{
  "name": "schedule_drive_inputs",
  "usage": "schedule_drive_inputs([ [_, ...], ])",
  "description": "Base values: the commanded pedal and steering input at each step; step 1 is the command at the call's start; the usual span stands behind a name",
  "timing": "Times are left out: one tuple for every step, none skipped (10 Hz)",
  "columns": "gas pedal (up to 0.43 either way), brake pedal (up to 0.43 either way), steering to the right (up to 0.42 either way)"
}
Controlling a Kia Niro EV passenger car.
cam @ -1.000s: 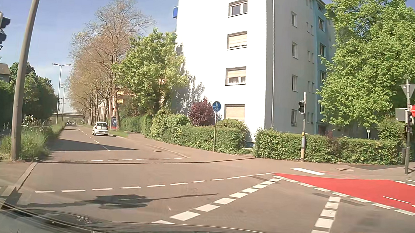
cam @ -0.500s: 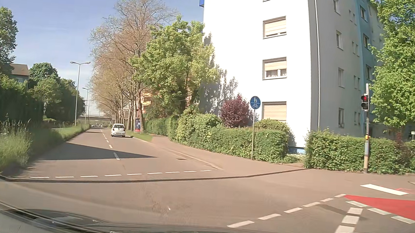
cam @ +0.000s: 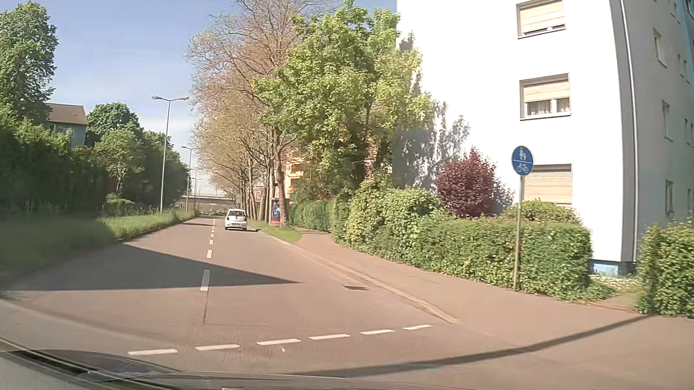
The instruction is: Follow the waypoints while adhering to traffic rules and regulations
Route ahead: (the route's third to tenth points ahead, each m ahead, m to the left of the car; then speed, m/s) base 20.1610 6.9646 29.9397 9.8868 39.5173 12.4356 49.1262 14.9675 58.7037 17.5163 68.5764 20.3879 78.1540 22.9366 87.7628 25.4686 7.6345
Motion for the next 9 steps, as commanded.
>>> schedule_drive_inputs([
  [0.118, 0.0, -0.131],
  [0.118, 0.0, -0.129],
  [0.118, 0.0, -0.127],
  [0.118, 0.0, -0.122],
  [0.118, 0.0, -0.114],
  [0.118, 0.0, -0.104],
  [0.118, 0.0, -0.094],
  [0.118, 0.0, -0.091],
  [0.118, 0.0, -0.089],
])
